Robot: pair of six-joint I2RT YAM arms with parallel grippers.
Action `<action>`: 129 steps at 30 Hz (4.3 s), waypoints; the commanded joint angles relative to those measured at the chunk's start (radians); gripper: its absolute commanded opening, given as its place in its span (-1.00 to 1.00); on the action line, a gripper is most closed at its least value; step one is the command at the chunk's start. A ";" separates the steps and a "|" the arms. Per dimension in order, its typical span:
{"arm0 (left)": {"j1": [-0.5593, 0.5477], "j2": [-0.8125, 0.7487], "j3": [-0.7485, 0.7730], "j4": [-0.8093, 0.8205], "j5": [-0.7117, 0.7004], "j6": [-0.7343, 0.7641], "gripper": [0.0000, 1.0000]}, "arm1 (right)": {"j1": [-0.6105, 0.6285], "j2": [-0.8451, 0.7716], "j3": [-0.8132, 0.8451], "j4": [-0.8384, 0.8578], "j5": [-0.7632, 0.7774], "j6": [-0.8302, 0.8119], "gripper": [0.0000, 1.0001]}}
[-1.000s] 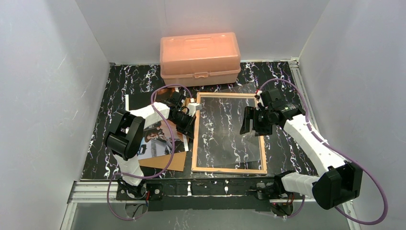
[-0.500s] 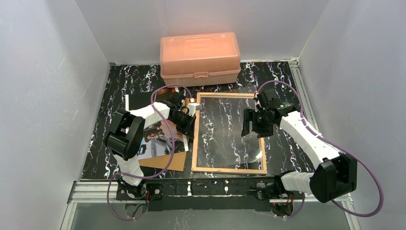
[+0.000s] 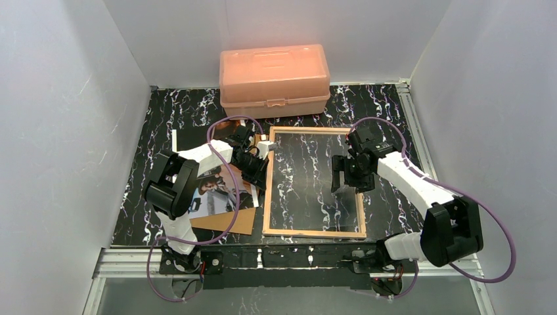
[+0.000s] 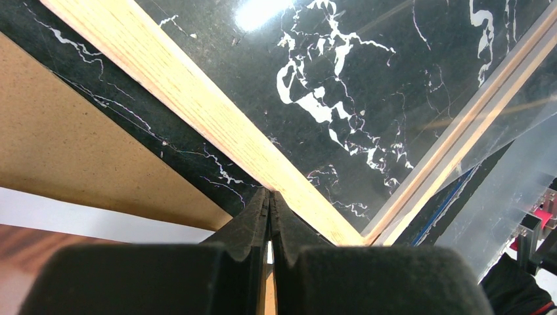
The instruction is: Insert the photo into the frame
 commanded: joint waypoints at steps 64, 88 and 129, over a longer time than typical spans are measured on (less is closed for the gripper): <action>0.033 -0.047 0.028 -0.062 0.041 0.012 -1.00 | 0.005 0.095 0.074 0.235 0.154 -0.029 0.94; 0.698 -0.235 0.285 -0.661 -0.062 0.332 0.24 | 0.509 0.403 0.374 0.563 0.222 0.234 0.89; 0.930 0.065 0.077 -0.301 -0.319 0.397 -0.47 | 0.567 0.868 0.628 0.654 0.121 0.396 0.90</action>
